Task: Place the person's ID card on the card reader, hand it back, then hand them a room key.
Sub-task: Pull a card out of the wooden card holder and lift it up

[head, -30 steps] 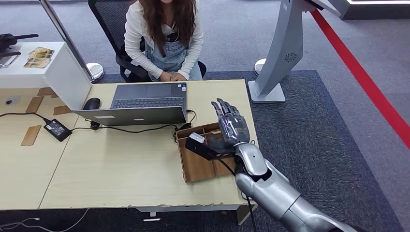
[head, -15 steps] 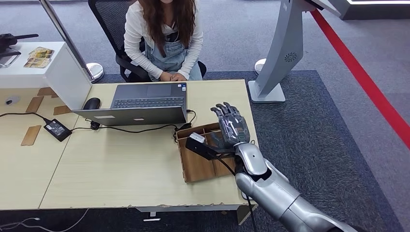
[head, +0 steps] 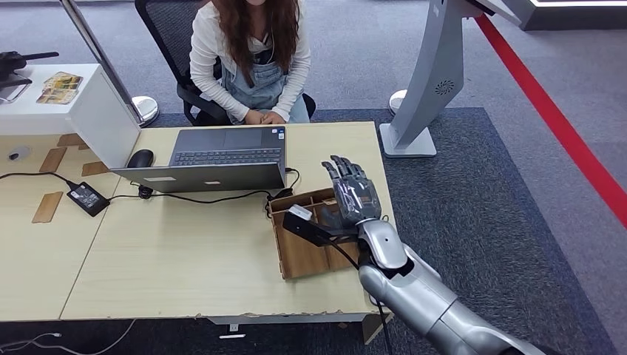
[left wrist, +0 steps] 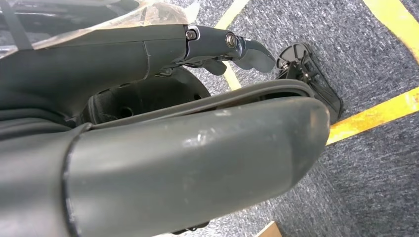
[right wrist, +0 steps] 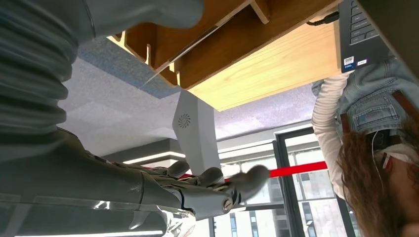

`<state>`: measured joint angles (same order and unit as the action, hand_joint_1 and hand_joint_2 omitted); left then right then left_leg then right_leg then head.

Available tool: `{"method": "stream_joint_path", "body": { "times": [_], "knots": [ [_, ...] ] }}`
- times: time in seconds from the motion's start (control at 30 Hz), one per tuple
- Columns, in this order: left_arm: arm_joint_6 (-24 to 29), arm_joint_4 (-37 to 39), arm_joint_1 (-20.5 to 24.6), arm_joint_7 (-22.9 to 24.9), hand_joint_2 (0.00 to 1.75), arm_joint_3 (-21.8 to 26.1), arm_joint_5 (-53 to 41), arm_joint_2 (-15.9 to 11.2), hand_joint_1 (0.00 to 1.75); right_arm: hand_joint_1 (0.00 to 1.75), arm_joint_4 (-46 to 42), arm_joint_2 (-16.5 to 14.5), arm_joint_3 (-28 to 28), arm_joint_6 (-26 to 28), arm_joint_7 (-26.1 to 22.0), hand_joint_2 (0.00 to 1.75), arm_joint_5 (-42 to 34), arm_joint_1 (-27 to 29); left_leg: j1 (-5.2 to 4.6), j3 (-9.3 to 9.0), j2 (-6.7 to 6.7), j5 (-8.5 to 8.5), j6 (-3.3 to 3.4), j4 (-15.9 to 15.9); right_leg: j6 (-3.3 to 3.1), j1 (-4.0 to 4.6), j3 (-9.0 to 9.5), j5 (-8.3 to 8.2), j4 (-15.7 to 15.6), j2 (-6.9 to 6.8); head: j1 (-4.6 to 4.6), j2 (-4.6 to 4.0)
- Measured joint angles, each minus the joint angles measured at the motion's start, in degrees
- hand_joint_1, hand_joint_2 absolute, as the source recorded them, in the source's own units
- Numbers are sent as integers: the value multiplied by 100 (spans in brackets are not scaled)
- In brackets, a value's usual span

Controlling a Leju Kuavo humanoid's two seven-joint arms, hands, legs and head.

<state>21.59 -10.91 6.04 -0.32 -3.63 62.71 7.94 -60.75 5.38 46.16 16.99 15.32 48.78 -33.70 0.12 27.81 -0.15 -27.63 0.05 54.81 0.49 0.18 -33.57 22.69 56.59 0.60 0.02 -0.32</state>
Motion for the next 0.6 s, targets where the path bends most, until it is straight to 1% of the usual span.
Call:
{"method": "stream_joint_path", "body": {
  "times": [0.3, 0.6],
  "knots": [
    [-2, 0, 1, 36, 0, -4, -3, -23, 0, 21, 66, -29, 2, 4, -2, 175, 0, -3, 0, 0, 0, 0, 0, 0, 0, 0, 0, 0, 0, 0, 0, 0],
    [6, 0, 0, 39, 0, -4, 0, -31, 0, 27, 82, -38, 3, 8, 2, 175, 8, -1, 0, -1, 0, 0, 0, 0, 0, 0, 0, 0, 0, 0, 0, 0]
  ]
}}
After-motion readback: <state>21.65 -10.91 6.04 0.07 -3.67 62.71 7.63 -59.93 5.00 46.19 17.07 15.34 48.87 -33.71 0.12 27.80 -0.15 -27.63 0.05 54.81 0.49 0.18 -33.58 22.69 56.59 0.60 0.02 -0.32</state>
